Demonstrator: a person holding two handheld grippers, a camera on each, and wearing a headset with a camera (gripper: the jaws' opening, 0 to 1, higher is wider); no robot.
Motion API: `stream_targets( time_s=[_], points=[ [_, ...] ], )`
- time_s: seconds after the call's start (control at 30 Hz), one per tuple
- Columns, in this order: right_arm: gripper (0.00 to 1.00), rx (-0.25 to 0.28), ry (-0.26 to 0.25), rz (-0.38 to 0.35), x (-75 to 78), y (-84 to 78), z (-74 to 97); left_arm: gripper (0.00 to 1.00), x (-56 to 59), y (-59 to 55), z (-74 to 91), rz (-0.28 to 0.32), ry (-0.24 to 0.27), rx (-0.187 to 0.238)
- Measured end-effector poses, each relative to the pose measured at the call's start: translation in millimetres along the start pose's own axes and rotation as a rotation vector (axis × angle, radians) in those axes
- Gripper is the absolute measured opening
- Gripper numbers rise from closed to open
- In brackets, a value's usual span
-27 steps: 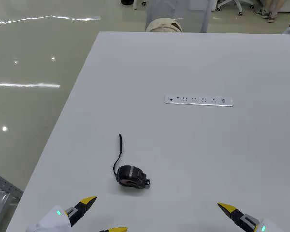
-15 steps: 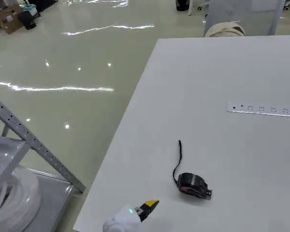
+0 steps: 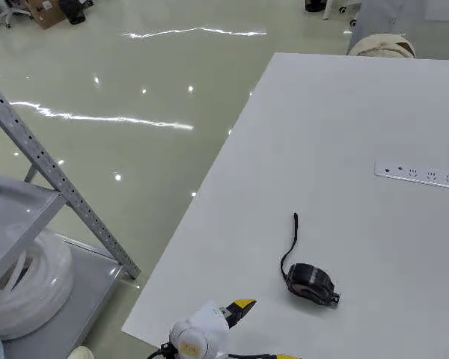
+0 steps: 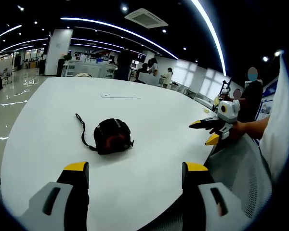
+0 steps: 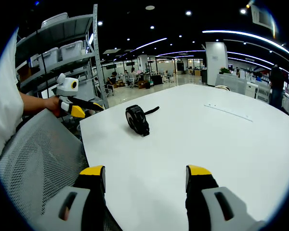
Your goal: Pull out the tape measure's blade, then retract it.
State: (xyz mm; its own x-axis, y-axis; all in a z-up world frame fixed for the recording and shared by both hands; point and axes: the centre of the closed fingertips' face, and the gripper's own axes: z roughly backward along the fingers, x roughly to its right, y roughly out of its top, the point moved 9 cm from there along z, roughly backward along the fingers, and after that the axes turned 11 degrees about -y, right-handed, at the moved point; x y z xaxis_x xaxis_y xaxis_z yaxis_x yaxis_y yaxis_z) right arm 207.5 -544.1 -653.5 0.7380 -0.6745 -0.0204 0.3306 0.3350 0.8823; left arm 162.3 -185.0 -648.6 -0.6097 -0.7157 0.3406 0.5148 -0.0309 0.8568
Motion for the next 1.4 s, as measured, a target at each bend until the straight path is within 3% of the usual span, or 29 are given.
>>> stream_targets(
  time_s=[1.2, 1.4],
  points=[
    [0.69, 0.016, 0.004, -0.004, -0.9, 0.8, 1.2, 0.77, 2.3, -1.1, -0.8, -0.004, -0.015, -0.019],
    [0.69, 0.022, 0.006, 0.004, -0.7, 1.3, 1.8, 0.76, 1.1, 0.2, 1.2, -0.006, -0.001, -0.004]
  ],
)
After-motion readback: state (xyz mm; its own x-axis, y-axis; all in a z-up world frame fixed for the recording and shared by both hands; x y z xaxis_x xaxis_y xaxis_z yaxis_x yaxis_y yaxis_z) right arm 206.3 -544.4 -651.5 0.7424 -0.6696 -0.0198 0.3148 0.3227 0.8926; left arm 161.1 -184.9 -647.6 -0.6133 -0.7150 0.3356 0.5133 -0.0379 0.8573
